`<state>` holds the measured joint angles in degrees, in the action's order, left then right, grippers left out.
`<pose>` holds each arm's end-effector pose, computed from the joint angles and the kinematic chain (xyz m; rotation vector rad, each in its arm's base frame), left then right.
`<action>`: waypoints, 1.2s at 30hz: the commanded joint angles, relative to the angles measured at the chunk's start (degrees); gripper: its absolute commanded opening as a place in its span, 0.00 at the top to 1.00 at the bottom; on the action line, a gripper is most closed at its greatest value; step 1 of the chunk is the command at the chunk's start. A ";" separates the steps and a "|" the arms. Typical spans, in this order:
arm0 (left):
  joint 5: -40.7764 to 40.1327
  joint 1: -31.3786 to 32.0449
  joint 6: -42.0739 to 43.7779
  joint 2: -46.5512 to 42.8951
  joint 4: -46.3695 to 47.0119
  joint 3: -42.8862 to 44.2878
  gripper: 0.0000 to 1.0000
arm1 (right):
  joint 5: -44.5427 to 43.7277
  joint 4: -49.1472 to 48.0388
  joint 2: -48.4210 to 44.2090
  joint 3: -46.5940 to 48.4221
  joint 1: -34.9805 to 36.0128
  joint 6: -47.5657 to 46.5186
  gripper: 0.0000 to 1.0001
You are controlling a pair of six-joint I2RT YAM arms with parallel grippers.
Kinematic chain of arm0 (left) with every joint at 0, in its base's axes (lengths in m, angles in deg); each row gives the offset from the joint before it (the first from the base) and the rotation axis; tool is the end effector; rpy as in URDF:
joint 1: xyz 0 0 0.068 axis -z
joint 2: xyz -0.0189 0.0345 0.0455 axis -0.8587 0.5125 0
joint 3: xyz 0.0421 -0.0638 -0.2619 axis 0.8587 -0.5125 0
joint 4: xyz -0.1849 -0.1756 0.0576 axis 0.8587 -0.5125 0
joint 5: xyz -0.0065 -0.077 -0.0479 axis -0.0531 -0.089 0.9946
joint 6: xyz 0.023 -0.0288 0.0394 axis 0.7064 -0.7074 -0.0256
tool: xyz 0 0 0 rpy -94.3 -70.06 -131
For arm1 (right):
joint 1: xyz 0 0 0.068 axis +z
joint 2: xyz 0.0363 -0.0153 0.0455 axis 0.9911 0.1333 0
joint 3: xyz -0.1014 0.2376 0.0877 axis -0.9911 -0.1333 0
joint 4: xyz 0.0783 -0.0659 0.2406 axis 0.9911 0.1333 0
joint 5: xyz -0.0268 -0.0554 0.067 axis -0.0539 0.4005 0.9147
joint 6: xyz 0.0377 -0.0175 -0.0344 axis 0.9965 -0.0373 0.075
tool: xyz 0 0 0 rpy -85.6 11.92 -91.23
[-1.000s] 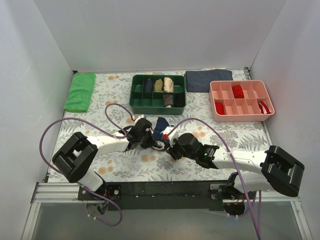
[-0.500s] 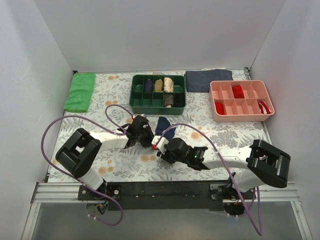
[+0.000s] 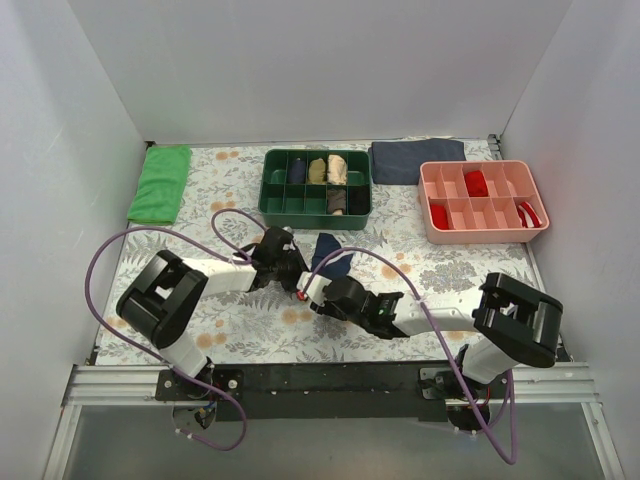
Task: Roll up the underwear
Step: Roll the underwear to the center of the board.
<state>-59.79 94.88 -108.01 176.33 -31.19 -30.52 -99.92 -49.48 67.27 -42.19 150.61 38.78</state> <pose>0.2345 -0.1806 0.1292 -1.2920 2.6097 -1.0771 0.1201 0.2676 0.1621 -1.2917 1.7294 0.1319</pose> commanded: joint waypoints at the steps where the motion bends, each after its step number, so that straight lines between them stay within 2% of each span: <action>1: -1.16 -0.28 2.74 2.24 -4.70 0.51 1.00 | -3.02 -4.06 1.74 1.48 0.11 -2.31 0.56; 11: 0.69 -1.16 3.88 4.17 -5.41 2.00 1.00 | -0.92 -5.12 5.79 2.44 -0.51 -2.49 0.60; 17: 1.13 -1.51 3.97 4.26 -5.23 1.74 1.00 | -0.47 -3.29 6.93 3.58 -1.03 -1.52 0.73; 22: 1.13 -2.04 4.33 4.00 -5.49 1.39 1.00 | 0.14 -2.14 7.63 3.50 -1.91 -0.47 0.78; 24: 1.30 -2.22 4.41 3.65 -5.32 1.30 1.00 | 1.28 -1.52 7.63 3.85 -2.70 0.14 0.83; 31: 0.69 -2.92 4.41 1.72 -5.32 1.04 1.00 | 9.71 1.73 7.81 5.16 -5.16 2.95 0.97; 36: -0.28 -3.27 4.15 -0.30 -5.41 0.77 1.00 | 18.15 3.40 7.28 5.87 -6.57 5.07 0.99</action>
<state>-56.09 92.14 -105.37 178.30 -32.75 -28.24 -91.31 -49.99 73.65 -37.56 144.88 40.36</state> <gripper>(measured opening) 0.009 0.054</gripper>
